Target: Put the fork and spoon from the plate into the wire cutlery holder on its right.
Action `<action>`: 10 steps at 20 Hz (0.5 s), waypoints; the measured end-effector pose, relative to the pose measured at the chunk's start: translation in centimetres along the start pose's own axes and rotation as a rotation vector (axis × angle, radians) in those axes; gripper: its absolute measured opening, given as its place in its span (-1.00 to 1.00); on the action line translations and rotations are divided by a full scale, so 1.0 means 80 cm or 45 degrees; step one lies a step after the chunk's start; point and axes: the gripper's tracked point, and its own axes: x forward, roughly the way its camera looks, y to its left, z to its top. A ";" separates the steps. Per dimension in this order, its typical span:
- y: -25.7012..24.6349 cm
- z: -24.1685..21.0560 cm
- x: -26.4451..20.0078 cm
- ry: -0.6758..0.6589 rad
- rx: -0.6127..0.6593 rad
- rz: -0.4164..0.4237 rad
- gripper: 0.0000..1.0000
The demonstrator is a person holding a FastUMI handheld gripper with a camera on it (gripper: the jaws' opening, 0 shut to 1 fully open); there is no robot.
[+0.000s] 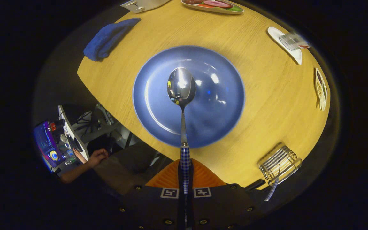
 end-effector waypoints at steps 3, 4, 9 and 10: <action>-0.035 -0.052 -0.026 0.082 0.005 -0.025 -0.95; -0.046 -0.067 -0.034 0.095 0.015 -0.032 -0.95; -0.081 -0.122 -0.053 0.115 0.123 -0.001 -0.95; -0.089 -0.132 -0.056 0.119 0.151 0.017 -0.95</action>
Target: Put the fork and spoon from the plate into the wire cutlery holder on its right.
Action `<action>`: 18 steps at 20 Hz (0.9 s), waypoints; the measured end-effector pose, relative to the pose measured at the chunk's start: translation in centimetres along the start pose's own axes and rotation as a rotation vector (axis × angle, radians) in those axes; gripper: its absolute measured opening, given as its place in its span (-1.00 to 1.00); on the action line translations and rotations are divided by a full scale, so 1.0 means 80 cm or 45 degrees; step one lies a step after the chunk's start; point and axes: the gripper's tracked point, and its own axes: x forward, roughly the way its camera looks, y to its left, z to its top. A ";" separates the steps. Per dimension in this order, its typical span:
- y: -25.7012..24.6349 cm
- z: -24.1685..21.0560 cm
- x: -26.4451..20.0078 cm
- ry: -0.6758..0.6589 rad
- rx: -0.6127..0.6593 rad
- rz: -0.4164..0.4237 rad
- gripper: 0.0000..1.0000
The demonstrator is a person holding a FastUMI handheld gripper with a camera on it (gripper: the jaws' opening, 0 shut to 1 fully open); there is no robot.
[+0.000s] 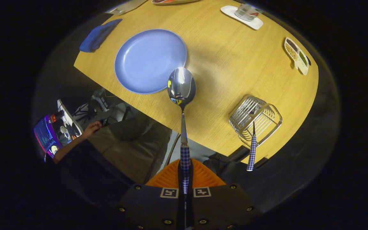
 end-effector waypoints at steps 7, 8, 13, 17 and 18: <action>-0.066 -0.045 -0.010 0.064 0.205 0.059 -0.95; -0.076 -0.048 -0.012 0.073 0.227 0.060 -0.95; -0.091 -0.056 -0.011 0.113 0.295 0.101 -0.95; -0.110 -0.054 -0.004 0.171 0.366 0.126 -0.95; -0.115 -0.053 0.003 0.190 0.389 0.128 -0.95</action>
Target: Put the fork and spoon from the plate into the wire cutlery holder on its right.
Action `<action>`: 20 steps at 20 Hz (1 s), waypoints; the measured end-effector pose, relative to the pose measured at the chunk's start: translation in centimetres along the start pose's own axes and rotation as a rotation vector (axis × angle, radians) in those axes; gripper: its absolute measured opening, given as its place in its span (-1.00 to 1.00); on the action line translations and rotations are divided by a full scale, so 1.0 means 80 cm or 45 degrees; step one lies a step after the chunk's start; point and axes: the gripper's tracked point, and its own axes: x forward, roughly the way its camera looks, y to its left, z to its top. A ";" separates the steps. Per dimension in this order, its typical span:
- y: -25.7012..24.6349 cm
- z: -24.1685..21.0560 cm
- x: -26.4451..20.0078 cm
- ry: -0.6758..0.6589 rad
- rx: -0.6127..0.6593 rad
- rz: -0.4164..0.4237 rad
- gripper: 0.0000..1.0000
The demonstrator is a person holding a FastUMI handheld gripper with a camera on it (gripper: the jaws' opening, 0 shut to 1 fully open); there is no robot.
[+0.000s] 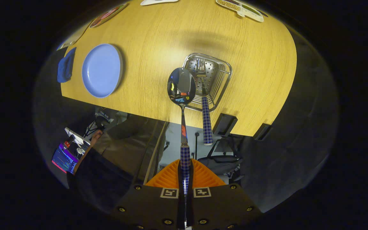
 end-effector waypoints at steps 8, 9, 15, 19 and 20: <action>-0.006 0.034 0.012 0.155 0.079 -0.054 -0.95; -0.002 0.035 0.011 0.180 0.076 -0.052 -0.95; 0.004 0.061 0.016 0.283 0.121 -0.069 -0.95; -0.002 0.068 0.022 0.348 0.134 -0.101 -0.95; -0.002 0.071 0.024 0.346 0.140 -0.097 -0.95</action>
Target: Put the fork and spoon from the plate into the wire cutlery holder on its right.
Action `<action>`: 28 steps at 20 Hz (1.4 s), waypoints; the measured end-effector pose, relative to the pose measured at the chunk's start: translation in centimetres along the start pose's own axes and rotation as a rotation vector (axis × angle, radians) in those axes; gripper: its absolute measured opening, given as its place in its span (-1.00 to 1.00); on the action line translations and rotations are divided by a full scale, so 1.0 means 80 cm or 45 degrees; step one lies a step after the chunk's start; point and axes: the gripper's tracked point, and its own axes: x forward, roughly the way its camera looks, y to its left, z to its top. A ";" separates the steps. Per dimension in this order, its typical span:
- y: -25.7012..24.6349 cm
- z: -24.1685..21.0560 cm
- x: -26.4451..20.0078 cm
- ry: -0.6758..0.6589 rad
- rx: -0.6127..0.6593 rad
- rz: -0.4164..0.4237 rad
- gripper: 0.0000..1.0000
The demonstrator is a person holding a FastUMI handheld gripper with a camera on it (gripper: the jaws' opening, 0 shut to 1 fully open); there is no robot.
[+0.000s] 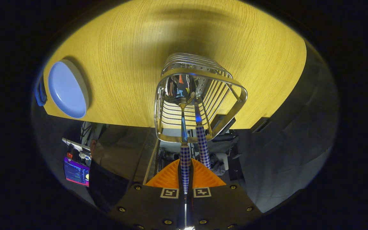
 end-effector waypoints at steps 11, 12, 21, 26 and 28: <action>-0.008 0.011 -0.005 -0.052 -0.035 -0.084 -0.74; -0.009 0.011 -0.010 -0.058 -0.039 -0.080 -0.60; -0.006 -0.029 -0.048 -0.177 -0.123 -0.110 -0.12; 0.011 -0.045 -0.043 -0.371 -0.164 -0.086 -0.02; 0.018 -0.047 -0.043 -0.469 -0.171 -0.071 0.53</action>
